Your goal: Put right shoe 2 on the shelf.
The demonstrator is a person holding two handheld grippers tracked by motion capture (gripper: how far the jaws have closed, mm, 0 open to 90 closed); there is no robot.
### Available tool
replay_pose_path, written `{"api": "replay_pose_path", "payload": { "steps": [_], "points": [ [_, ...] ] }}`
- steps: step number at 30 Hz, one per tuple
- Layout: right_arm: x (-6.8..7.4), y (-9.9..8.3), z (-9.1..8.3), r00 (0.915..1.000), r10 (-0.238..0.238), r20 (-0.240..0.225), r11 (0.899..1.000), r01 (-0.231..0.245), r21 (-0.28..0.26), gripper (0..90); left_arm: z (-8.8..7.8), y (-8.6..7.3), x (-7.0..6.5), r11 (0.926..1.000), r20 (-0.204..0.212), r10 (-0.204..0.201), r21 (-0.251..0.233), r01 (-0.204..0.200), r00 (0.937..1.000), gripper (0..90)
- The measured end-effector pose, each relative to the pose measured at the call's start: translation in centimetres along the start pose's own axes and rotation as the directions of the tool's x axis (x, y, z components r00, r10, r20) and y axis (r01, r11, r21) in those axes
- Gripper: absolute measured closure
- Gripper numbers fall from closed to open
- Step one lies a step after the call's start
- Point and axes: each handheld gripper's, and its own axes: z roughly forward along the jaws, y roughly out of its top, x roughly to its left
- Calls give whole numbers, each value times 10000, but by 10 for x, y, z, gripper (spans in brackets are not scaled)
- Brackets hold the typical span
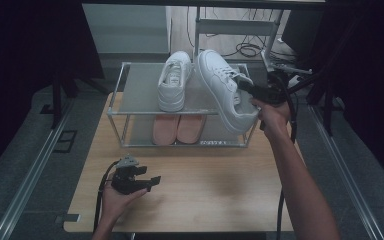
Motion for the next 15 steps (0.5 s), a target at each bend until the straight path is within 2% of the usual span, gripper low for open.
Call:
{"api": "replay_pose_path", "payload": {
  "steps": [6,15],
  "points": [
    [3,9,8,9990,-73,440,10000,72,44,828,1,0,0,10000,39,51,22,-51,10000,285],
    [5,16,21,9963,75,859,9998,-89,170,828,-1,0,1,10000,10,18,-28,-18,10000,285]
  ]
}}
